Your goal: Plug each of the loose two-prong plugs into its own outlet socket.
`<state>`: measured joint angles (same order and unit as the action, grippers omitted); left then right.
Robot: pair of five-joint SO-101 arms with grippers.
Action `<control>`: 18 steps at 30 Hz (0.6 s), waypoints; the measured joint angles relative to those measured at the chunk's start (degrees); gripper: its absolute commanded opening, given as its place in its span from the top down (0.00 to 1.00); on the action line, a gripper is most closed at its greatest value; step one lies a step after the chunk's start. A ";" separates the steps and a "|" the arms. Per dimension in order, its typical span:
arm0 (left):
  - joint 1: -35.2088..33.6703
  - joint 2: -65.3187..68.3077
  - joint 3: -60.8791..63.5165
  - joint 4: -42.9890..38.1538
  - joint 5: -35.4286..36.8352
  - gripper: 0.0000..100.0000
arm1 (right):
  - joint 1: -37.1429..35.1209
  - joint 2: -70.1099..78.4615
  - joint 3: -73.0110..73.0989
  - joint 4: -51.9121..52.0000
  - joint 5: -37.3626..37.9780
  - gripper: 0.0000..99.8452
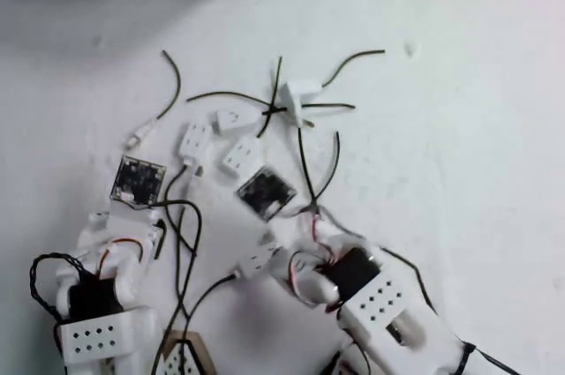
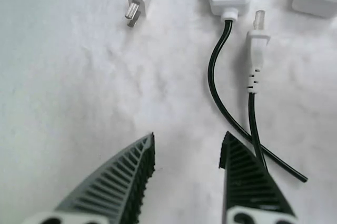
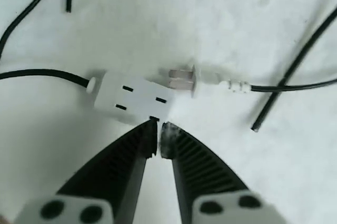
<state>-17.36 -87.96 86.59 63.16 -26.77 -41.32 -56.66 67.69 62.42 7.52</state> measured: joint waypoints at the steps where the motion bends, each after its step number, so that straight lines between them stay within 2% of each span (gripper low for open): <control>1: 0.70 0.00 0.00 0.00 0.00 0.76 | 2.20 0.00 -0.62 0.70 0.00 0.98; 7: 6.15 0.00 -0.35 1.76 -5.54 0.75 | 15.03 0.00 -2.64 4.66 0.00 0.98; 14: 14.15 -0.09 -10.64 11.69 -6.07 0.75 | 25.93 0.00 -2.64 4.75 0.00 0.98; 18: 19.08 -0.70 -12.04 13.19 -6.07 0.75 | 31.03 0.00 -2.64 4.13 -0.09 0.98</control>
<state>1.71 -88.66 74.55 76.35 -32.84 -10.29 -56.66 65.05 66.55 7.43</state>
